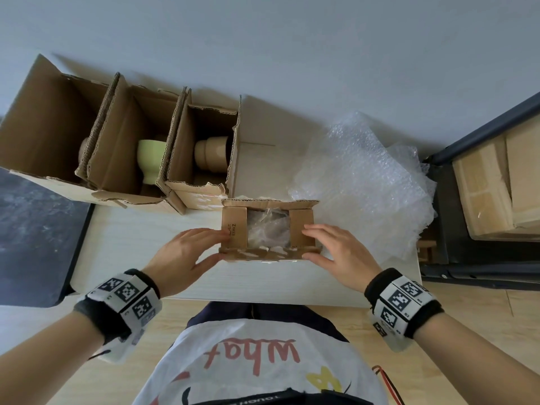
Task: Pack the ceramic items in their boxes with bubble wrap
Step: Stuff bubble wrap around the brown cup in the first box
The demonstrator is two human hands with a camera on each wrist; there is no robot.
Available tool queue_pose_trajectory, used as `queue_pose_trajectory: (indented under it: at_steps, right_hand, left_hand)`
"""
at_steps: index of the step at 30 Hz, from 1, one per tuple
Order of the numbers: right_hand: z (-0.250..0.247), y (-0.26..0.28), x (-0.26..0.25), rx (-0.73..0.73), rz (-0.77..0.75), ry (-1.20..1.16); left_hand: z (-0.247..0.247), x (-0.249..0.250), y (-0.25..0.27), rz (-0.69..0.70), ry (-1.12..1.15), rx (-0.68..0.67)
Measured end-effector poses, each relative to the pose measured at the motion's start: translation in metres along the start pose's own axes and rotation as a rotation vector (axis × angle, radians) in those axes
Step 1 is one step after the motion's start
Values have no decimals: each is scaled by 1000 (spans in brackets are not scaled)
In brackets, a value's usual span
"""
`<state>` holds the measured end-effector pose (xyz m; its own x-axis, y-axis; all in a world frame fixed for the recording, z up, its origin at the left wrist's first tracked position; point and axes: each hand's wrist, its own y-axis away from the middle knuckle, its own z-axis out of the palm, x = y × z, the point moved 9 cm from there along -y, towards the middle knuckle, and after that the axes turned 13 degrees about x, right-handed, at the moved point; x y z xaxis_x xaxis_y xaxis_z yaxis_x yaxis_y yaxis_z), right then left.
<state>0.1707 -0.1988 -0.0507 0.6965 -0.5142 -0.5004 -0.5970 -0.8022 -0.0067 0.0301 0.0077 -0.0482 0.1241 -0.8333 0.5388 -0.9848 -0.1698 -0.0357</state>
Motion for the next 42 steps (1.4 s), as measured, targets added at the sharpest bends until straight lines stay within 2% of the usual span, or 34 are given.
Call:
queue_pose_trajectory:
  at_steps: [3,8,12,14,16,19,25,29,32,37,42]
  right_hand:
    - [-5,-7,-3,79,9,-21]
    - [-5,-11,-1,106,56,-20]
    - [-14,-15,6,217,142,-3]
    - [-13,-15,11,218,183,0]
    - [-9,-13,15,193,210,-54]
    - [-6,-9,14,182,212,-106]
    - [1,-1,5,164,83,-32]
    - [2,2,2,156,-5,83]
    - [5,-3,-5,103,-106,205]
    - [41,-13,-16,-180,-238,347]
    - [50,-18,-14,-231,-243,367]
  left_hand:
    - [-4,-2,-9,-103,52,79]
    - [-6,9,-17,-12,11,139]
    - [-7,5,-19,-50,-19,174]
    - [-11,4,-23,-70,-57,209]
    - [-13,10,-26,-23,-96,218]
    - [-11,19,-29,82,-158,162]
    - [5,24,-17,234,-213,30]
    - [26,13,-2,236,-395,-121]
    - [35,7,-2,201,-433,-160]
    - [34,5,-8,185,-412,-164]
    - [33,6,-8,89,-300,-117]
